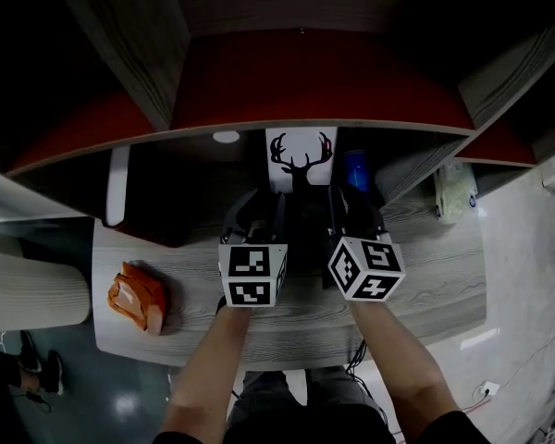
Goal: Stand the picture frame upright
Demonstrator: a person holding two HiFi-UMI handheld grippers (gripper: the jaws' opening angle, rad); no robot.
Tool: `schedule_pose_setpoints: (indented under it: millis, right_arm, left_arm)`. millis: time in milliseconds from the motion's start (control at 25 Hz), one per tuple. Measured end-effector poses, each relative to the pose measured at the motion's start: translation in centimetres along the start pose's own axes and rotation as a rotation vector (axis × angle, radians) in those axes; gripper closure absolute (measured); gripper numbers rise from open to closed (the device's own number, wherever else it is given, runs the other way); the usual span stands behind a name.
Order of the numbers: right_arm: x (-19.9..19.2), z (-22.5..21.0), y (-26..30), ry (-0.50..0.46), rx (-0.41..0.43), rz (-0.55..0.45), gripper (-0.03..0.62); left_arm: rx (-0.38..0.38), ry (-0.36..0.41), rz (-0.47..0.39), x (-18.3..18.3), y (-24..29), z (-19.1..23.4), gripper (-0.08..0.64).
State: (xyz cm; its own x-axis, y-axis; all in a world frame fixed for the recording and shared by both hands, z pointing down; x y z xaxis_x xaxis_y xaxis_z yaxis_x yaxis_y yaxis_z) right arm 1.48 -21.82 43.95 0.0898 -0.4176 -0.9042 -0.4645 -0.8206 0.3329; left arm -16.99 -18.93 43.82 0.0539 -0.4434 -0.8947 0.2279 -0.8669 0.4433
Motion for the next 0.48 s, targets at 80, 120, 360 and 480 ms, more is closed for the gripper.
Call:
schedule_pose_setpoints:
  millis: [80, 120, 360, 480]
  right_arm:
    - [-0.2, 0.3, -0.5, -0.010, 0.000, -0.003, 0.503]
    - [-0.2, 0.6, -0.8, -0.016, 0.002, -0.005, 0.506]
    - [-0.7, 2.3, -2.8, -0.053, 0.023, 0.001, 0.518]
    - [-0.3, 2.9, -4.2, -0.065, 0.031, 0.003, 0.525]
  left_arm:
    - [-0.026, 0.009, -0.009, 0.0, -0.5, -0.5, 0.444]
    - [-0.040, 0.008, -0.012, -0.1, -0.7, -0.8, 0.450]
    - [-0.118, -0.036, -0.016, 0.2, -2.7, -2.0, 0.503]
    - [-0.147, -0.048, -0.025, 0.9, -3.9, -2.6, 0.517]
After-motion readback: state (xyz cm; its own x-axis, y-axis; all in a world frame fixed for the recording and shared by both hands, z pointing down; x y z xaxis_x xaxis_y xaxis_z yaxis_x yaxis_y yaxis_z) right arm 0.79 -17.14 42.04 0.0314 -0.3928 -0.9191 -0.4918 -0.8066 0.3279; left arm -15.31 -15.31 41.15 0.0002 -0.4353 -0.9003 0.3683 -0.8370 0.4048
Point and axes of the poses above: the fingertips, and each gripper's own axes: y forward along the fingers, z to its left, x out of its top, the point moved 10 cm from there along -y, backward along the fingers, and after that the axes turned 7 degrees about z, right-handed, at the moved point
